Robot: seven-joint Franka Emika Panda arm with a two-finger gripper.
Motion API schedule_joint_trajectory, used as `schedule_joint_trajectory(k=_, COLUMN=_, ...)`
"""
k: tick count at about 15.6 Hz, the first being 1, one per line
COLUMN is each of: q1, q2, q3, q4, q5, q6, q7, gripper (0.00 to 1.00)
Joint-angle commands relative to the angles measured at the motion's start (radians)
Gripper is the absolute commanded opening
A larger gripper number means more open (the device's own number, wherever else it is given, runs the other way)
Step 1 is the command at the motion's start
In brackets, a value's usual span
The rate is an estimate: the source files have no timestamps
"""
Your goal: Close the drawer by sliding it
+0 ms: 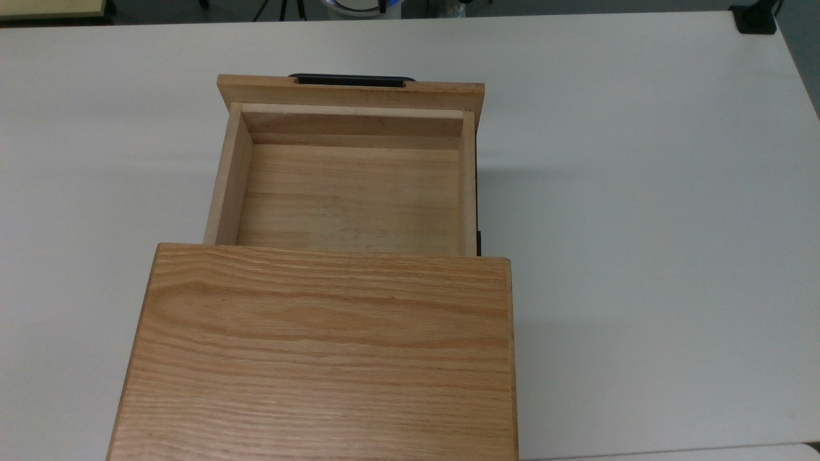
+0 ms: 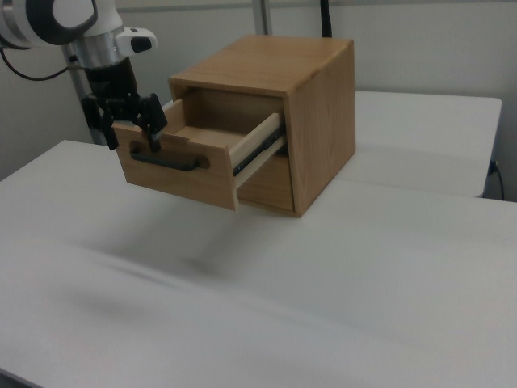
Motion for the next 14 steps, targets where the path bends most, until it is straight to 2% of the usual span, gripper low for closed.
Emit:
schedule_joint_trajectory(k=1, q1=-0.005, q2=-0.011, q3=-0.008, q4=-0.004, q5=-0.012, q6=-0.066, q7=-0.113, gripper=0.98)
schedule_joint_trajectory(k=2, q1=-0.010, q2=-0.008, q3=-0.008, q4=-0.002, q5=-0.015, q6=-0.063, q7=-0.104, gripper=0.91)
schedule_joint_trajectory(k=4, q1=-0.012, q2=0.000, q3=-0.008, q4=-0.005, q5=-0.027, q6=-0.051, q7=-0.112, gripper=0.68)
schedule_joint_trajectory(k=7, q1=-0.019, q2=0.017, q3=-0.006, q4=-0.027, q5=-0.024, q6=-0.014, q7=-0.054, gripper=0.18)
schedule_joint_trajectory(k=9, q1=-0.019, q2=0.032, q3=-0.006, q4=-0.050, q5=-0.022, q6=0.044, q7=0.050, gripper=0.00)
schedule_joint_trajectory(k=14, q1=-0.010, q2=0.082, q3=-0.005, q4=-0.079, q5=-0.021, q6=0.158, q7=0.182, gripper=0.00)
